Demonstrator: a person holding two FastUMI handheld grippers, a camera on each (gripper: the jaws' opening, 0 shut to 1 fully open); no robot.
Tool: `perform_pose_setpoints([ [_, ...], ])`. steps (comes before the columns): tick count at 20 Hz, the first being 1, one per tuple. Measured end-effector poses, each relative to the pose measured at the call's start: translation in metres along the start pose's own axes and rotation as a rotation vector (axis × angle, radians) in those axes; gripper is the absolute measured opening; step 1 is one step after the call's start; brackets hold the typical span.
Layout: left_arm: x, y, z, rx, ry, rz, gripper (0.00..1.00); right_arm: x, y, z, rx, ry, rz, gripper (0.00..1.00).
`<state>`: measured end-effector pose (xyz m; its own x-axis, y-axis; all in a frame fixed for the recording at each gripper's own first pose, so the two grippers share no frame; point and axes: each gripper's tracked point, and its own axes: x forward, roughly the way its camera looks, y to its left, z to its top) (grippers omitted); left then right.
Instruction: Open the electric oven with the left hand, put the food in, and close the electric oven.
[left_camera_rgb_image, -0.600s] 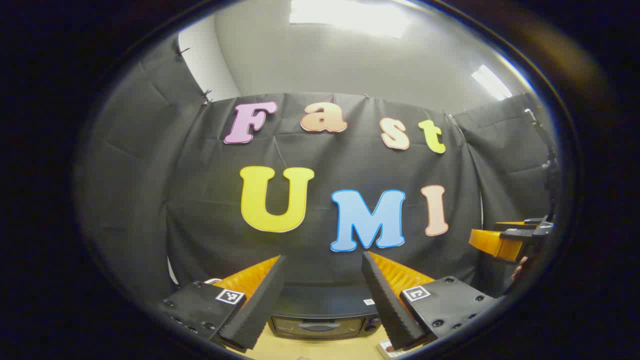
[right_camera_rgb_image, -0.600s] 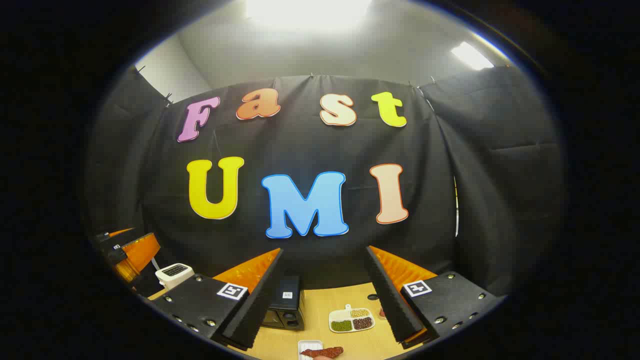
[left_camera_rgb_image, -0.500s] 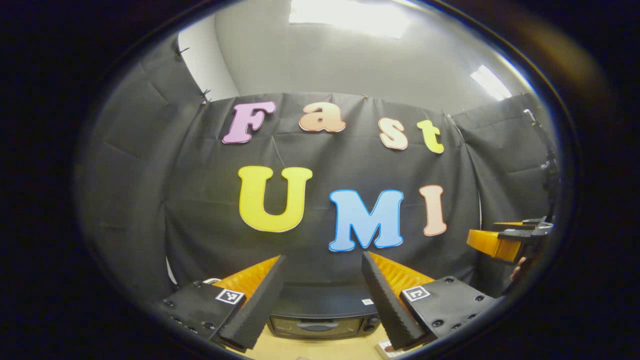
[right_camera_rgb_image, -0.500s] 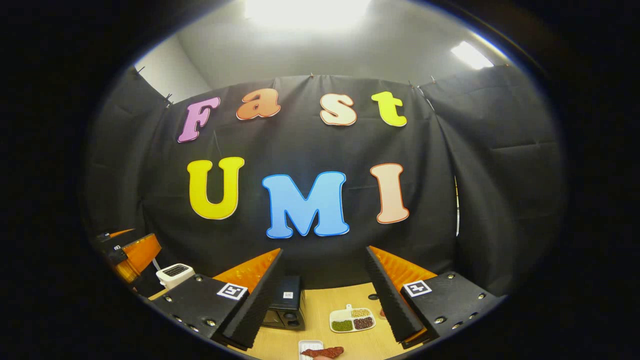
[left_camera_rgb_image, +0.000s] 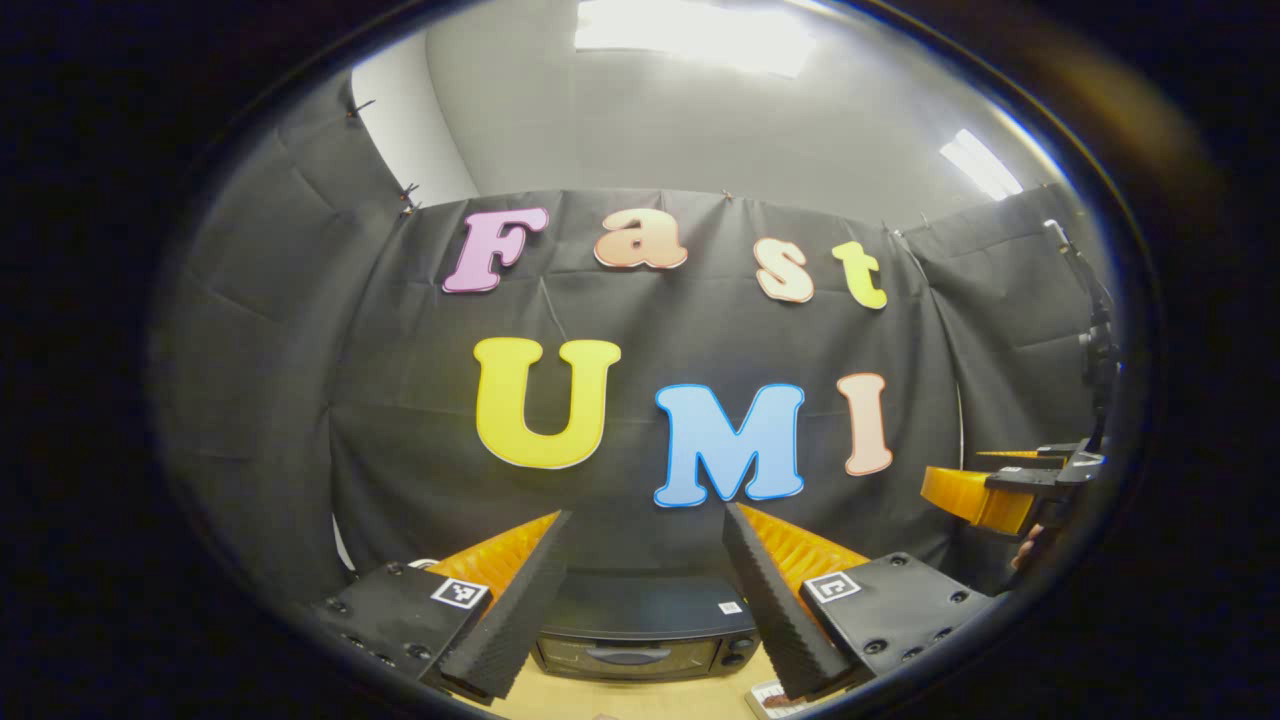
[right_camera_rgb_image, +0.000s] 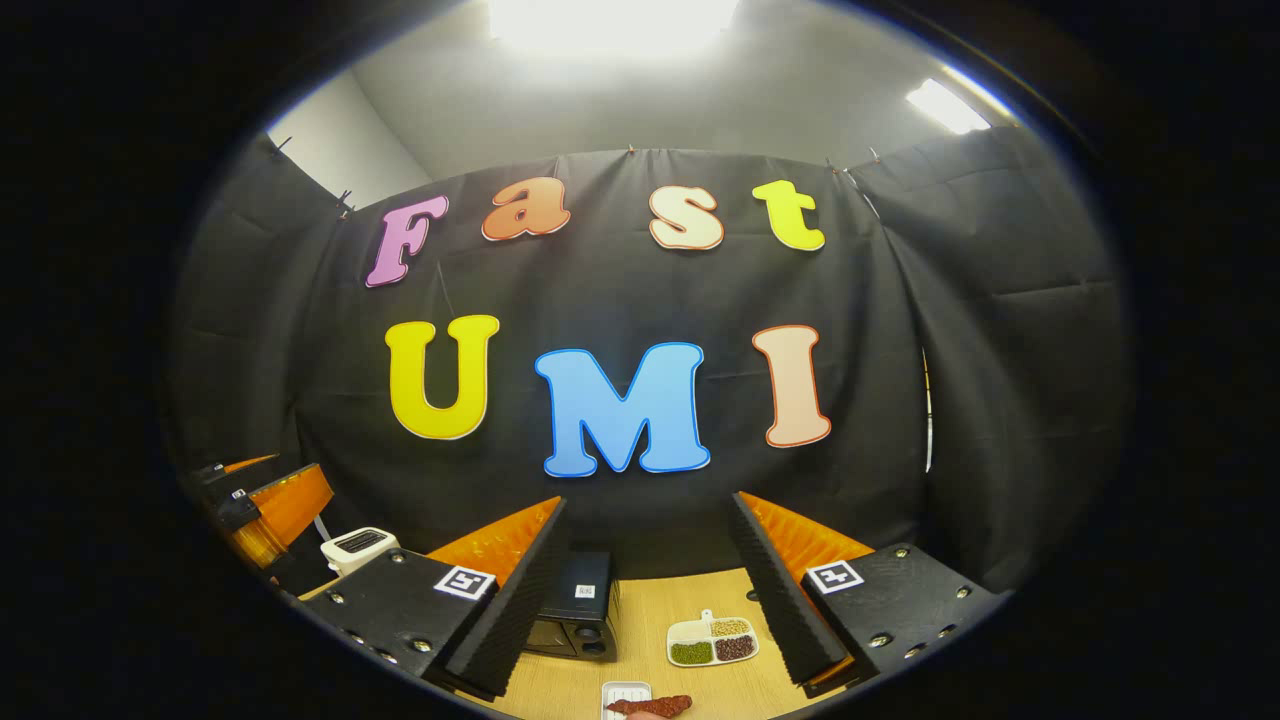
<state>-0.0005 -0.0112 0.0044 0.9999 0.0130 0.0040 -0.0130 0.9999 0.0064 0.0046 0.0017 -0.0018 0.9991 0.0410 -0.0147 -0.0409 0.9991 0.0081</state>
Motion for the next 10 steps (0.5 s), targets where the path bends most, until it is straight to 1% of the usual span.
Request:
perform_pose_setpoints([
  [5, -0.001, -0.003, -0.007, 0.002, 0.015, -0.002, 0.99, -0.001, -0.007, -0.009, -0.008, 0.026, 0.001, 0.98],
  [7, 0.004, -0.009, -0.020, -0.006, 0.035, -0.021, 0.99, -0.002, -0.009, -0.012, -0.004, 0.033, 0.000, 0.98],
  [9, 0.011, -0.014, -0.047, -0.019, 0.095, -0.053, 1.00, -0.003, -0.012, -0.015, 0.001, 0.039, -0.004, 0.98],
  [10, 0.013, -0.012, -0.061, -0.021, 0.123, -0.053, 1.00, -0.004, -0.014, -0.018, 0.000, 0.046, -0.008, 0.98],
])
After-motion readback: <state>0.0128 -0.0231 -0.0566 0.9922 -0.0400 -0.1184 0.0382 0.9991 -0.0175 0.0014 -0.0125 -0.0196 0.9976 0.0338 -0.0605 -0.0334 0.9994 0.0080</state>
